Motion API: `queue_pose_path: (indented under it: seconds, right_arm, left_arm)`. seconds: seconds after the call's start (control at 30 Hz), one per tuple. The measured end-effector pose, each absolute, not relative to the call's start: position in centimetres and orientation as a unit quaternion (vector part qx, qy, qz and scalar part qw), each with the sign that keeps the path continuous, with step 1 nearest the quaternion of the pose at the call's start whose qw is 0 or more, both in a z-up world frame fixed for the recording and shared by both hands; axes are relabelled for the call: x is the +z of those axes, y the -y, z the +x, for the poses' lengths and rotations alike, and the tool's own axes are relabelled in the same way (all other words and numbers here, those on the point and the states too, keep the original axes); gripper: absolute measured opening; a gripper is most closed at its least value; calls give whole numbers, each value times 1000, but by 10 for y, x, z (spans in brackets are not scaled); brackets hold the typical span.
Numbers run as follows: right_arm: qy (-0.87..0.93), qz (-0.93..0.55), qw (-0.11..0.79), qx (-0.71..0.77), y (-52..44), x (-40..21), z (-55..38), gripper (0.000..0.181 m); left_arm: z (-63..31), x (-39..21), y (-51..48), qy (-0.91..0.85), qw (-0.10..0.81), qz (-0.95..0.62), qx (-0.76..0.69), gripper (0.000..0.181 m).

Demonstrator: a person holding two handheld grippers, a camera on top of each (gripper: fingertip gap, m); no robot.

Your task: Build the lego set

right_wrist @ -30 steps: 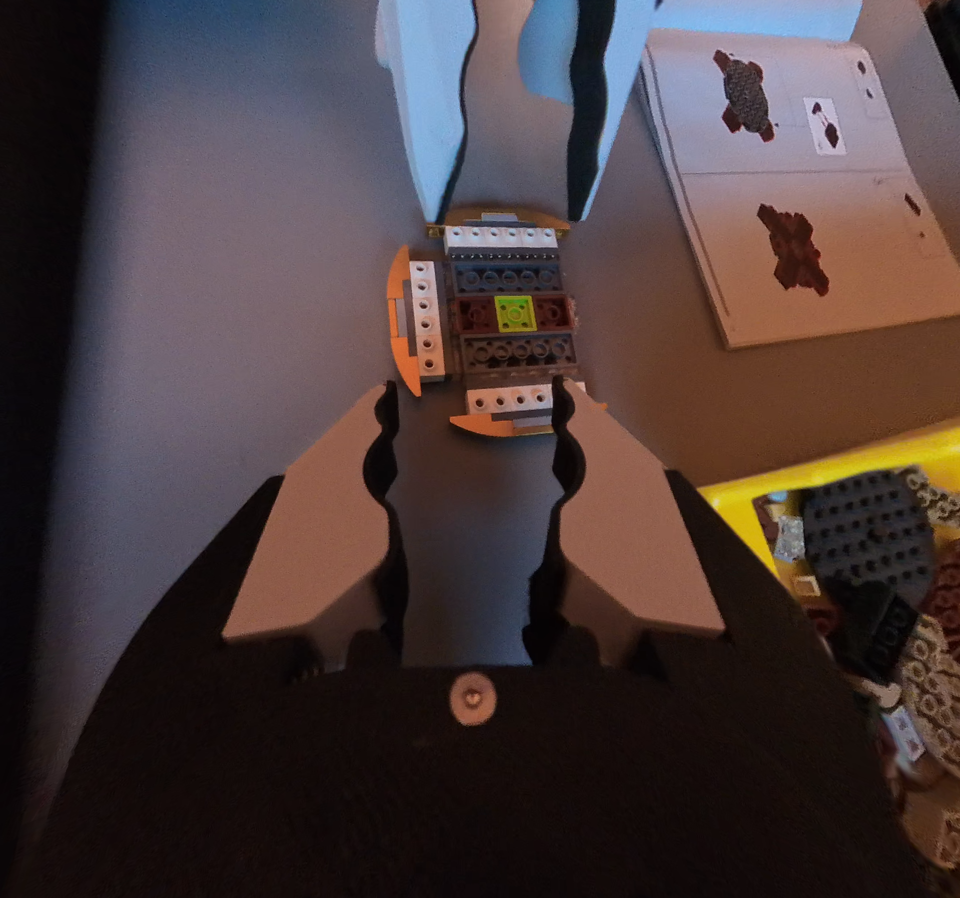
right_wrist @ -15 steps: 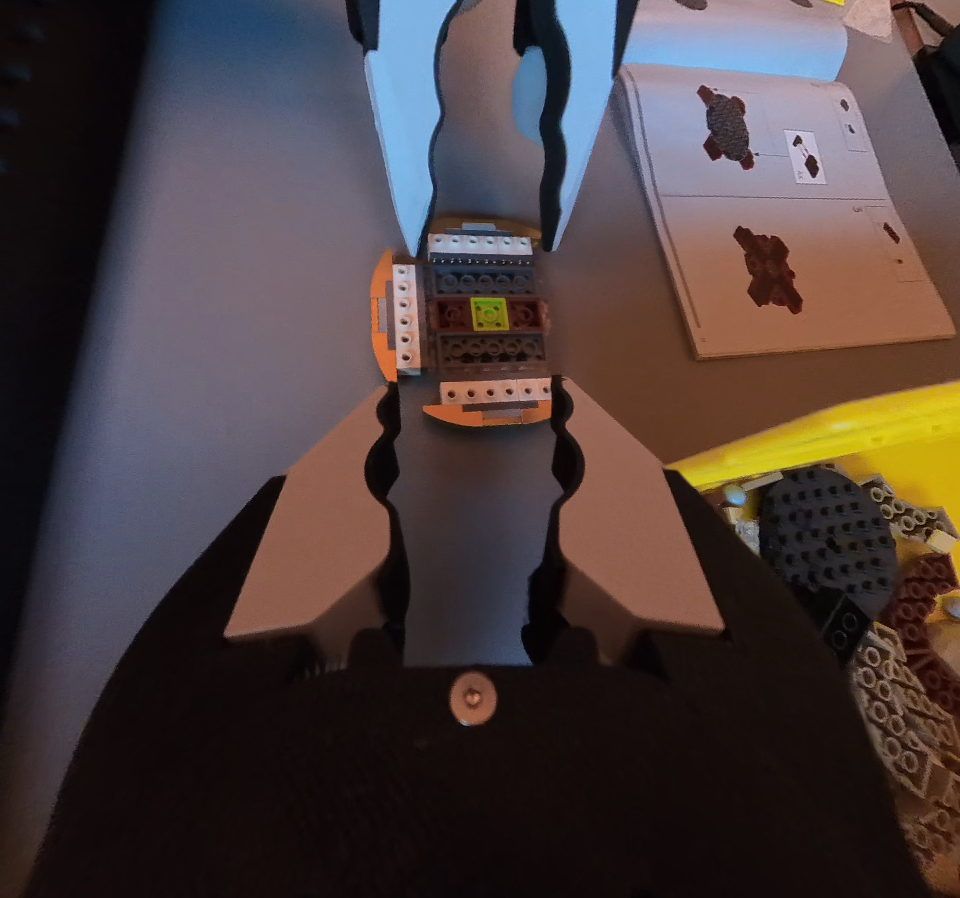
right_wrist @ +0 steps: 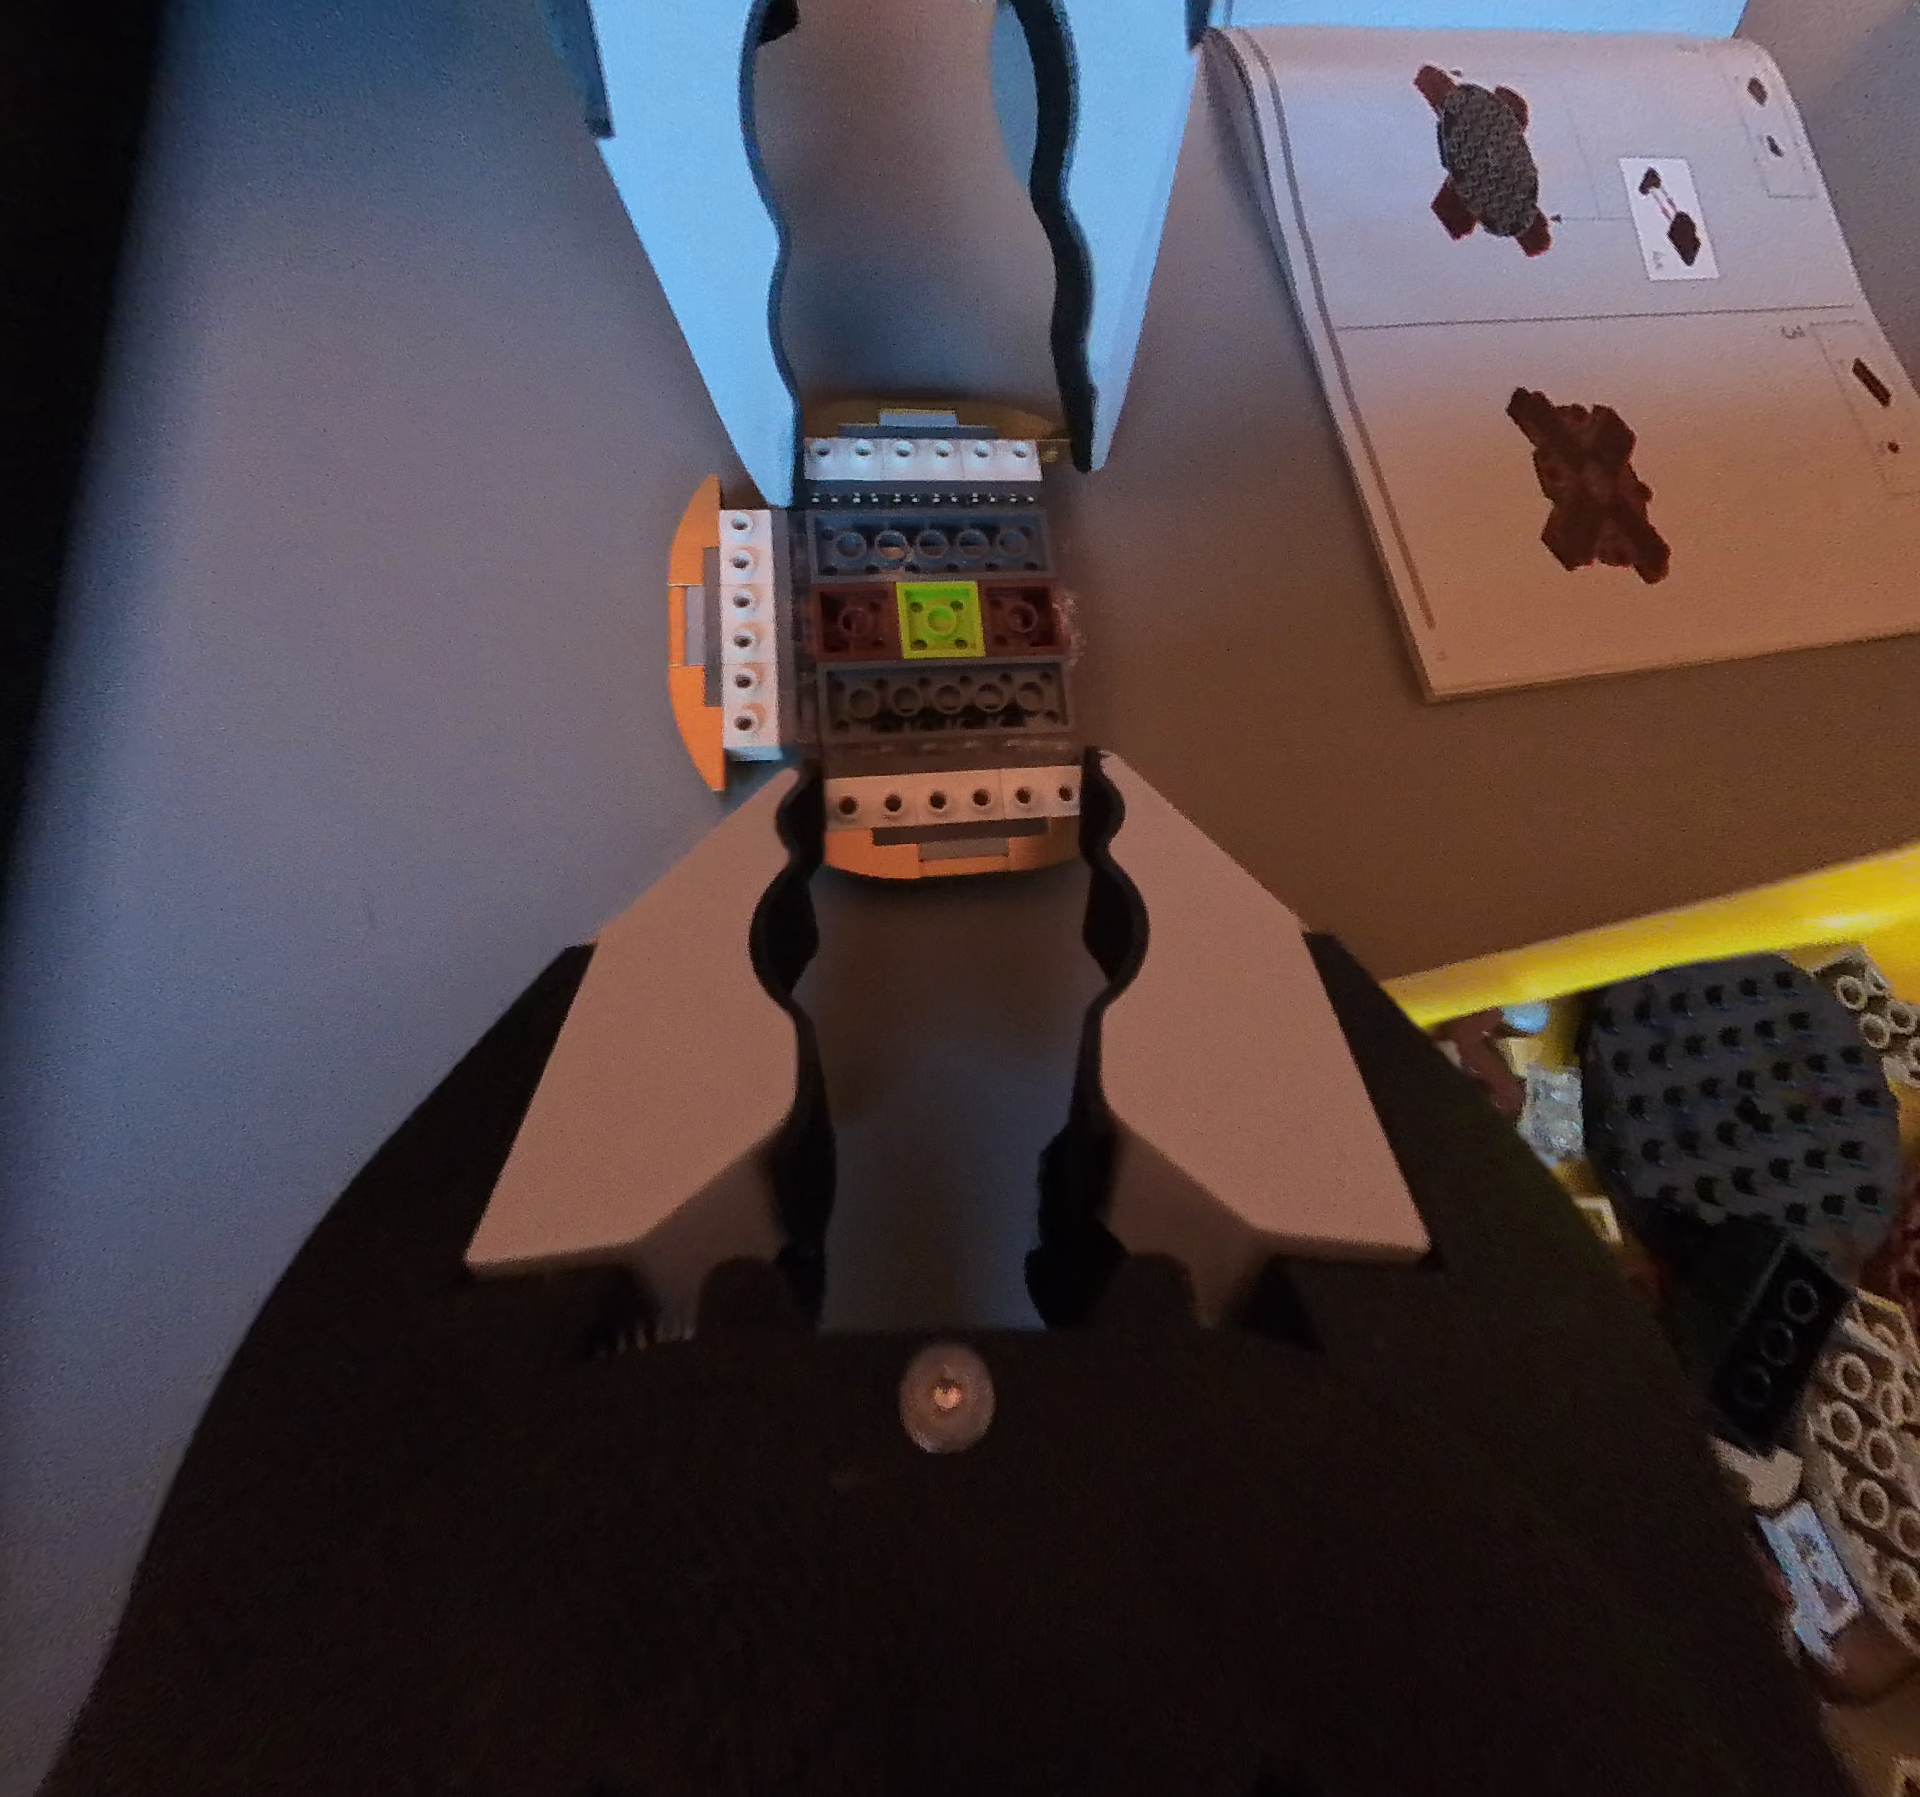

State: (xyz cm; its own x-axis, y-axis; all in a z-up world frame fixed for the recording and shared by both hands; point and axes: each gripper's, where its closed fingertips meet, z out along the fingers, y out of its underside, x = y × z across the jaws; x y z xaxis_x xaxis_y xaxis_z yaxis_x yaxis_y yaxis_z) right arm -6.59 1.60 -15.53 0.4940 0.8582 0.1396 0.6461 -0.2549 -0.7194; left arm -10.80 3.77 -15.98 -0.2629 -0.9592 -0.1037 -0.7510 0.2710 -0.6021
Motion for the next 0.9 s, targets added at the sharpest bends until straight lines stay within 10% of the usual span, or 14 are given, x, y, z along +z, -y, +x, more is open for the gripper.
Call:
queue_pose_path:
  seconds: [0.9]
  right_arm:
    - [502,-808,259,169,36,-162,-66,58]
  left_arm:
    - [-110,-157,0,-830,234,-484,-149,50]
